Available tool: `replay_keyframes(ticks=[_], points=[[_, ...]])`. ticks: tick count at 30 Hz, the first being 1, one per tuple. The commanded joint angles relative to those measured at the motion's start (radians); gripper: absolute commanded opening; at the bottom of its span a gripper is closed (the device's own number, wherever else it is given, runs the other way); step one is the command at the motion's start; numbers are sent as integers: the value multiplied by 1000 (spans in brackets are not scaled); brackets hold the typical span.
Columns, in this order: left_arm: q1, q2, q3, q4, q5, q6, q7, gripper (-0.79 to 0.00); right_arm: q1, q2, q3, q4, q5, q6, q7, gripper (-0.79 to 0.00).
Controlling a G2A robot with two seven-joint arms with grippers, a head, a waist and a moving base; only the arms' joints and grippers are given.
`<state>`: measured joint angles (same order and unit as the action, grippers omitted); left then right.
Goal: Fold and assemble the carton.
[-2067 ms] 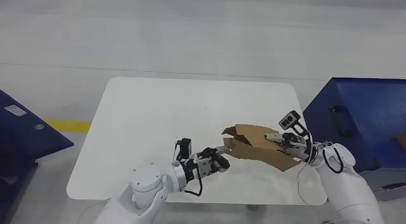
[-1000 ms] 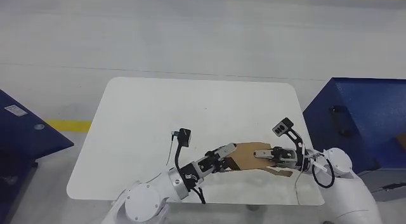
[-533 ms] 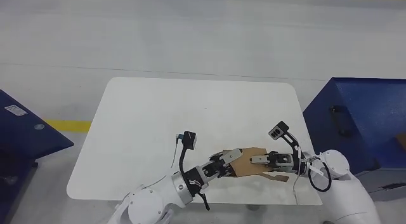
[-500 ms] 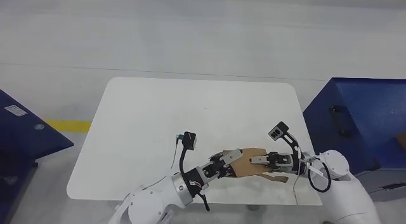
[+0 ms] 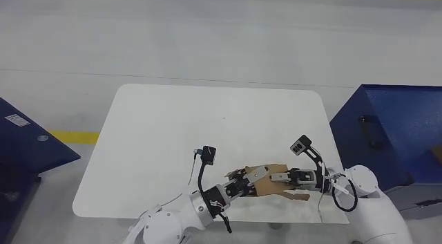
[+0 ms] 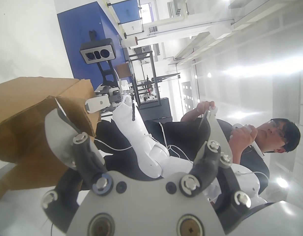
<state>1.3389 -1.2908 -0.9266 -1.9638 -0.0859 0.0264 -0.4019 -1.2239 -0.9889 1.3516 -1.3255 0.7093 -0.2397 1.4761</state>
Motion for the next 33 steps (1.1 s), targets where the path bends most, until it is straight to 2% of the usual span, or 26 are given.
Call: replay_keyframes(ticks=[1, 13, 19, 27, 33], points=[[1, -1, 1, 1, 3, -2, 3, 0, 1, 0, -1, 3, -2, -2, -1, -785], [-8, -5, 1, 6, 41, -1, 35, 0, 12, 1, -7, 18, -13, -13, -2, -785], [-9, -6, -13, 17, 6, 4, 25, 0, 18, 2, -9, 27, -24, -15, -4, -785], [-22, -12, 11, 35, 1, 2, 10, 0, 18, 1, -24, 21, -34, -14, -7, -785], [-17, -11, -16, 14, -5, 0, 31, 0, 53, 3, 12, 74, 79, 47, 28, -785]])
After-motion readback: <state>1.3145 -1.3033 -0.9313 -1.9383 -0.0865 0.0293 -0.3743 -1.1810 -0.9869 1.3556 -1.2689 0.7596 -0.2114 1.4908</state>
